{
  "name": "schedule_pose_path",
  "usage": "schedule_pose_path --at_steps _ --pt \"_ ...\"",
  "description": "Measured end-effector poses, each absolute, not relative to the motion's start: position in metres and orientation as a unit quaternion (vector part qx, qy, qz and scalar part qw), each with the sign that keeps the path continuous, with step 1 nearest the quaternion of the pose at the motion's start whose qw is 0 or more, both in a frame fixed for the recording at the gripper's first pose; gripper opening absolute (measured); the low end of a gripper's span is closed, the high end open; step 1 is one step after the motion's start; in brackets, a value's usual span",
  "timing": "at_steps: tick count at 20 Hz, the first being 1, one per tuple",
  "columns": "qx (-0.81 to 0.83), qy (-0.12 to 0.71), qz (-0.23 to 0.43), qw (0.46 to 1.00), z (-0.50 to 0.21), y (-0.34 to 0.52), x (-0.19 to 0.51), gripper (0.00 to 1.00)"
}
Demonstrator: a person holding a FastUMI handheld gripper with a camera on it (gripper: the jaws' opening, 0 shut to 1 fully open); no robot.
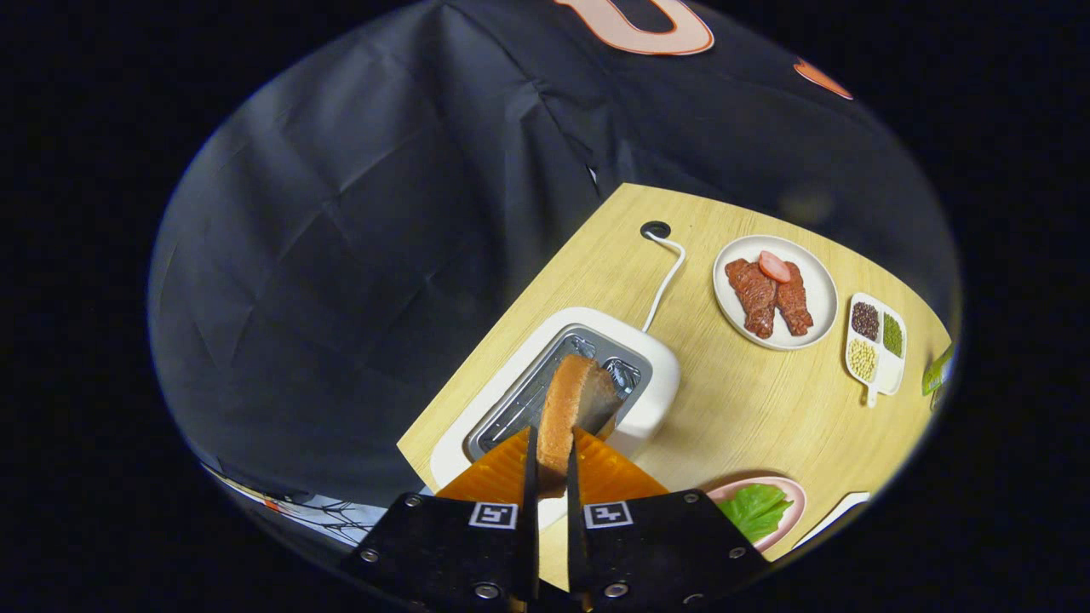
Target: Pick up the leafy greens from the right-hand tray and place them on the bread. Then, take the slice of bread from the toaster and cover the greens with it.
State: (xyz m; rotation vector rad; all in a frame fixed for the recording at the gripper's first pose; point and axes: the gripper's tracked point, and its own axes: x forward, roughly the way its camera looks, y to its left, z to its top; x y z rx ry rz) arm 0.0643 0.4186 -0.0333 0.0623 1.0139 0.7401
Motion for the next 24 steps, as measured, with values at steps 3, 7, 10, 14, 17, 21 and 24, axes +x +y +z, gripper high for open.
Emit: schedule_pose_path --at_steps 3,7,10,14,17,21,24 --pt "0.042 0.458 0.349 0.816 -0.023 0.411 0.064 0.14" --pt "0.046 0.422 0.352 0.834 -0.008 0.393 0.064 0.14" --pt "0.053 0.402 0.361 0.84 -0.003 0.381 0.058 0.14" --pt "0.069 0.384 0.374 0.842 0.006 0.364 0.051 0.14" --pt "0.085 0.377 0.379 0.841 0.01 0.35 0.044 0.14" --pt "0.091 0.376 0.369 0.845 0.002 0.321 0.037 0.14" --pt "0.101 0.378 0.361 0.847 -0.008 0.299 0.035 0.14"
